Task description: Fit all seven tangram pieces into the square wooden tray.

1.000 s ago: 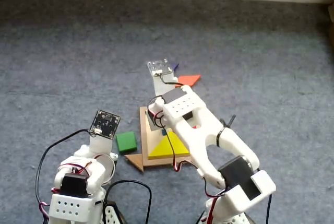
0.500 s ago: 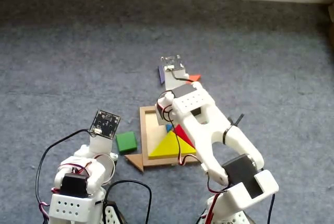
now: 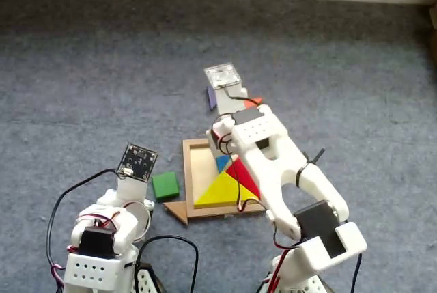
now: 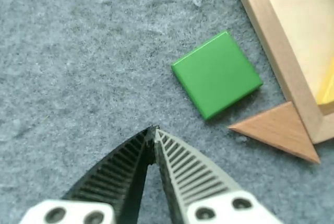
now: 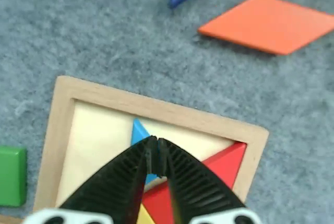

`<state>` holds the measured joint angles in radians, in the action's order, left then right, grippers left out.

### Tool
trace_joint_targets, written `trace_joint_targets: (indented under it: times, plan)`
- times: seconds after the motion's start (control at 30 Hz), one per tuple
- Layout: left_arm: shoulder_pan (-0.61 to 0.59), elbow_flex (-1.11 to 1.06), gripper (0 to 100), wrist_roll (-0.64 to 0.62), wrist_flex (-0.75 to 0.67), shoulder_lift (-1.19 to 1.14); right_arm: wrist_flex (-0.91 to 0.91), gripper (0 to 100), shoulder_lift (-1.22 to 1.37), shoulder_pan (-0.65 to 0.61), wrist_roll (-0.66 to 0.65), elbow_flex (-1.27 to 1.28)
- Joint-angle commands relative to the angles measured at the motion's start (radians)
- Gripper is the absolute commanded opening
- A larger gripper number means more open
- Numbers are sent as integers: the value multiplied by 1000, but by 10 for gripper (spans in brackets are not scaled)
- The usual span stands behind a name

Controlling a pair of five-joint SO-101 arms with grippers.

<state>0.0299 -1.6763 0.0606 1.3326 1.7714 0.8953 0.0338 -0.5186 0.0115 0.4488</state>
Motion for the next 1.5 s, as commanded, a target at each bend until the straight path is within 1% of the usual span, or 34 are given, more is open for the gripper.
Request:
trace_joint_targets:
  times: [0.0, 0.1, 0.23, 0.4, 0.5, 0.6, 0.8, 0.97, 1.07, 1.13, 1.3, 1.47]
  plan:
    - [-13, -21, 7, 8, 6, 30, -19, 6, -58, 61, -80, -12]
    - [-13, -21, 7, 8, 6, 30, -21, 6, -54, 56, -132, 13]
    - [-13, -21, 7, 8, 6, 30, -22, 6, -56, 10, -138, 74]
    - [-13, -21, 7, 8, 6, 30, -19, 6, -54, -79, -138, 90]
    - [-13, -21, 7, 8, 6, 30, -16, 6, -61, -108, -138, 114]
    - [-13, -21, 7, 8, 6, 30, -16, 6, -64, -102, -138, 127]
    - [-13, -21, 7, 8, 6, 30, -21, 6, -65, -16, -138, 94]
    - [-13, -21, 7, 8, 6, 30, -27, 6, -56, -7, -138, 36]
    - [-13, -21, 7, 8, 6, 30, -107, 6, -56, -7, -133, 38]
    - [-13, -21, 7, 8, 6, 30, -163, 6, -54, -18, -132, 42]
    - [-13, -21, 7, 8, 6, 30, -222, 6, -21, -85, -132, 85]
    - [-13, -21, 7, 8, 6, 30, -232, 6, 58, -114, -135, 84]
